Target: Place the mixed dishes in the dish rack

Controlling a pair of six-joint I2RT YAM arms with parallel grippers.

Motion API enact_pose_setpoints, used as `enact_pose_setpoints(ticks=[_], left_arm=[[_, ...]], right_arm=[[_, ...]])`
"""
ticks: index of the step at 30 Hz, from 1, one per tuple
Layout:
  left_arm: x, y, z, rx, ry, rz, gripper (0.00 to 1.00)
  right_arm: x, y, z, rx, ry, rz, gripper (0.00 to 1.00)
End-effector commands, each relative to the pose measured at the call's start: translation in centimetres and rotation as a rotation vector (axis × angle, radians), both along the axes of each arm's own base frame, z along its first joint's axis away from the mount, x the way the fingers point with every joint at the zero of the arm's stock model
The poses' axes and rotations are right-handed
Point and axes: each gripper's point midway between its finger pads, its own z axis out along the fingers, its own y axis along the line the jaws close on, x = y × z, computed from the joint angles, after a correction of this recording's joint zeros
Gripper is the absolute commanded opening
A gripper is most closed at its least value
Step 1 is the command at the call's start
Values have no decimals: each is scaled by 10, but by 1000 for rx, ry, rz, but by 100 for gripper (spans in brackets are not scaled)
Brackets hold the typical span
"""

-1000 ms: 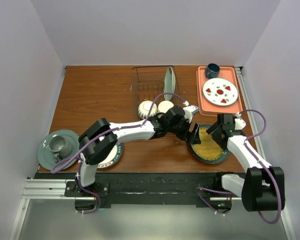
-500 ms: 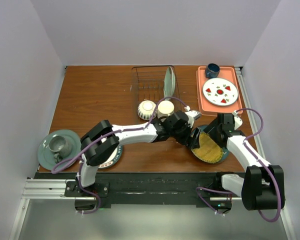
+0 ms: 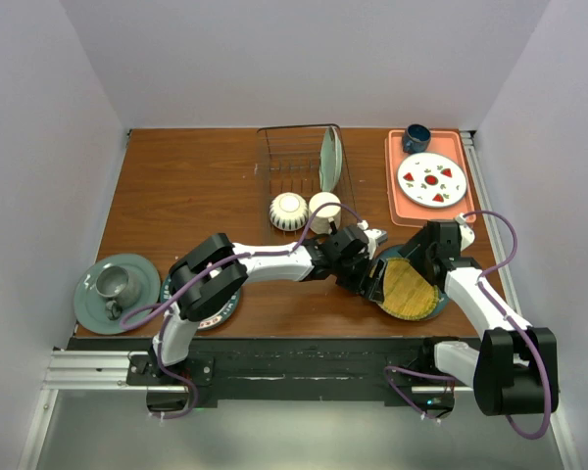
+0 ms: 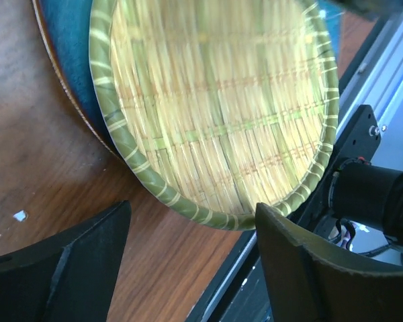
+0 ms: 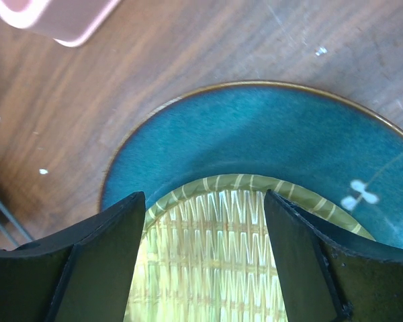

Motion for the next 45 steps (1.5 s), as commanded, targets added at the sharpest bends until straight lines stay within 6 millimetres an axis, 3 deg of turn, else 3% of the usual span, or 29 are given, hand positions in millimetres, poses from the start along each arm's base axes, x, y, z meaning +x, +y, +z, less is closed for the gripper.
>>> enact_pose_setpoints(ticks=[1, 13, 16, 22, 27, 30, 36, 41, 45], left_arm=[[-3, 3, -16, 29, 99, 21, 74], [0, -12, 6, -110, 159, 121, 67], [-1, -14, 9, -142, 188, 153, 57], [2, -15, 27, -208, 215, 233, 53], [-1, -18, 30, -227, 233, 243, 46], [-3, -21, 30, -230, 240, 236, 37], [-7, -26, 42, -244, 215, 218, 3], [-5, -29, 58, -251, 152, 205, 0], [1, -27, 75, -264, 86, 203, 0]], right_arm=[[-24, 5, -23, 36, 87, 5, 75], [-35, 19, -26, 110, 89, 30, 73], [-40, 23, -28, 129, 96, 39, 73], [-47, 26, -31, 149, 101, 47, 73], [-50, 29, -32, 160, 106, 55, 72], [-50, 28, -30, 158, 100, 53, 72], [-49, 27, -23, 153, 84, 54, 72], [-44, 27, -12, 147, 61, 63, 74], [-37, 25, 9, 126, 15, 77, 79]])
